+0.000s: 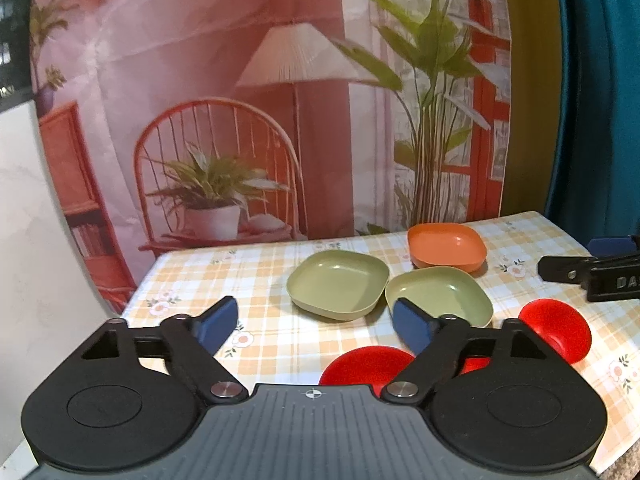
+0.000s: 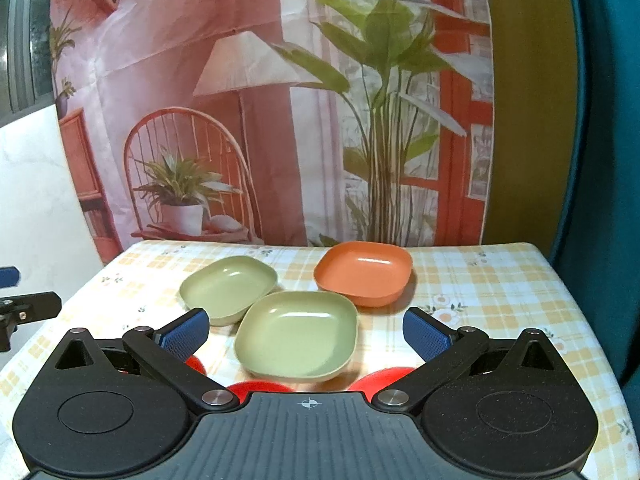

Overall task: Organize plates and bowls
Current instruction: 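Move the right gripper toward the rim of the orange plate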

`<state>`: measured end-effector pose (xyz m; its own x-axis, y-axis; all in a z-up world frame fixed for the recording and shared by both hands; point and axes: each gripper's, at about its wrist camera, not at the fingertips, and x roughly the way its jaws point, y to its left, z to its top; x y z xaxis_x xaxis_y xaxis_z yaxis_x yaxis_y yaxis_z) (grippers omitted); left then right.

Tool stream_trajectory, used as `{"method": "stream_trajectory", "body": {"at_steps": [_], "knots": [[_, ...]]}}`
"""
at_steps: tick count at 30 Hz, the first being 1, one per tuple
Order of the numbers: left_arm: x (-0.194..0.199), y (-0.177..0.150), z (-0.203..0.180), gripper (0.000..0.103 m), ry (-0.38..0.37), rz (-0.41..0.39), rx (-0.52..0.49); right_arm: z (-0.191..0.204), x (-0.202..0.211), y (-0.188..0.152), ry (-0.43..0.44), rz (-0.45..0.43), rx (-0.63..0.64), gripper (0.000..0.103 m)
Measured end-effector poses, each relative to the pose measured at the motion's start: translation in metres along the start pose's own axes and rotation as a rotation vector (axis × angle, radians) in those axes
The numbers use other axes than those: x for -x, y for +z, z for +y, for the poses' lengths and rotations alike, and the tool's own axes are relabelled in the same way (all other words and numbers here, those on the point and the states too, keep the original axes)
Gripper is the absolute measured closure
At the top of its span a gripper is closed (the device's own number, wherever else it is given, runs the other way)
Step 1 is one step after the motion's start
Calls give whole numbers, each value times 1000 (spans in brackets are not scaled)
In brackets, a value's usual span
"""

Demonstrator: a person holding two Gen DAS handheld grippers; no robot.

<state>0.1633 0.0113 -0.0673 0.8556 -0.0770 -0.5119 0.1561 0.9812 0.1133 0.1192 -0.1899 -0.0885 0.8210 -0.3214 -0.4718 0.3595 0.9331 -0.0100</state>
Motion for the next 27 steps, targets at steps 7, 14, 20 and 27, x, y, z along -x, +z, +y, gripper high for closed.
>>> {"method": "stream_trajectory", "body": {"at_steps": [7,14,20,27], "knots": [[-24,25,23,45,-60,12,41,-19,-15,34,61,-11,16,1],[-38,66,40,61,-54,-13,6,-22,-34,85,52,-12,94,21],[-46,117,57,78,-1,-112,-2,-26,-56,128,52,-33,103,39],[-80,143,67,84,20,-140,16,-17,-105,151,51,-24,140,58]]}}
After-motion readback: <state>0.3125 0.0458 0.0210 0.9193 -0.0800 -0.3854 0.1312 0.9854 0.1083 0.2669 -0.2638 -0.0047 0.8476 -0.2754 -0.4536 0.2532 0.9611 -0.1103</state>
